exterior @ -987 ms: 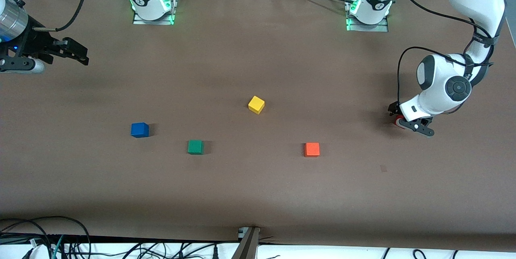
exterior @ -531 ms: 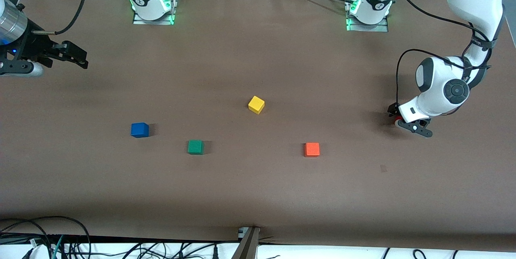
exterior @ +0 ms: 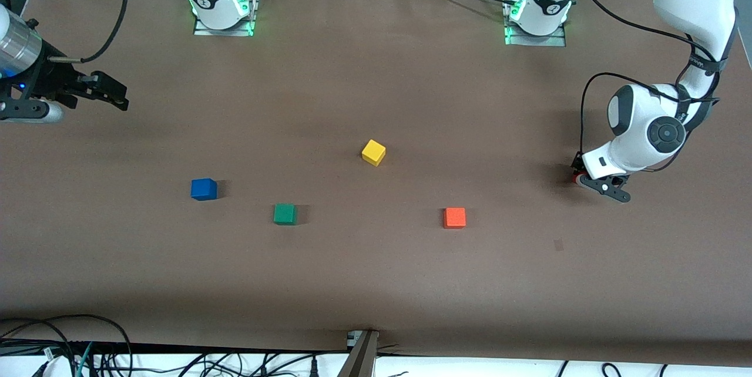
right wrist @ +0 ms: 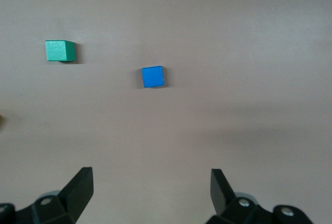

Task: Pass red block to right arm, stack on blue
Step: 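Lift the red cube with the left gripper while the right gripper approaches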

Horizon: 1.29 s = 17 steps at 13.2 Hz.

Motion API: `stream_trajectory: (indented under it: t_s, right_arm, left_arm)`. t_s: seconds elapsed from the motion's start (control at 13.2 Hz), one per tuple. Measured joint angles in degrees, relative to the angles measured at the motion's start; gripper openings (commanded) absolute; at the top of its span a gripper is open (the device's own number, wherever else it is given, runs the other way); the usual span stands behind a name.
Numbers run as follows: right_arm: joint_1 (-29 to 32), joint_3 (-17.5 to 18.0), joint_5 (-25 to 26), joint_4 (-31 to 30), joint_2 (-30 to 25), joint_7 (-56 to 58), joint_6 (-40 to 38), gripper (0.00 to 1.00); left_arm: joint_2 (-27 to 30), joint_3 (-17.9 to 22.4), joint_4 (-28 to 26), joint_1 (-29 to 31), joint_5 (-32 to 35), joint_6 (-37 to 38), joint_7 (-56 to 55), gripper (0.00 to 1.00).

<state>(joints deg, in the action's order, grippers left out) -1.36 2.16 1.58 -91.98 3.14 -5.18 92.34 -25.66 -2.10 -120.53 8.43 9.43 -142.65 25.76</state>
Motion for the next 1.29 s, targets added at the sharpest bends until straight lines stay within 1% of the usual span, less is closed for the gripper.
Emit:
stream_trajectory:
  t_s: [0.15,0.3,0.53,0.61,0.76,0.99,1.06,1.14,1.29]
  right_arm:
    - [-0.10,0.11,0.00,-0.01,2.38,0.22,0.38,1.00]
    - [-0.37,0.37,-0.01,0.01,4.55,0.52,0.49,1.00]
    - [-0.26,0.26,0.00,0.09,6.45,3.93,0.64,1.00]
    - [-0.25,0.21,0.00,0.12,6.44,4.46,0.49,1.00]
    - [-0.27,0.22,0.00,0.33,6.37,5.34,-1.22,1.00]
    - [-0.29,0.28,-0.23,0.68,6.30,7.82,-2.53,1.00]
    - [-0.31,0.32,-1.25,0.77,6.18,8.45,-3.22,1.00]
    - [-0.32,0.30,-4.19,0.98,5.98,8.60,-4.49,1.00]
    - [-0.29,-0.03,-13.38,1.28,5.56,8.61,-5.93,1.00]
  left_arm:
    - [1.31,-0.46,2.87,0.00,0.00,3.74,0.44,0.00]
    - [3.34,-1.93,5.91,-0.01,0.00,8.30,0.59,0.00]
    - [6.45,-6.44,10.42,-0.05,-0.59,14.97,5.48,0.00]
    - [7.01,-7.95,11.86,-0.11,-2.76,16.20,8.32,0.00]
    - [7.45,-10.60,14.13,-0.16,-10.10,19.01,14.57,0.00]
    - [7.41,-15.58,14.57,-0.17,-20.22,19.72,22.39,0.00]
    - [7.38,-17.33,14.61,-0.26,-23.88,19.72,24.93,0.00]
    - [7.37,-19.19,14.78,-0.38,-27.66,19.71,27.43,0.00]
    - [7.31,-22.65,15.40,-0.64,-34.56,19.70,30.08,0.00]
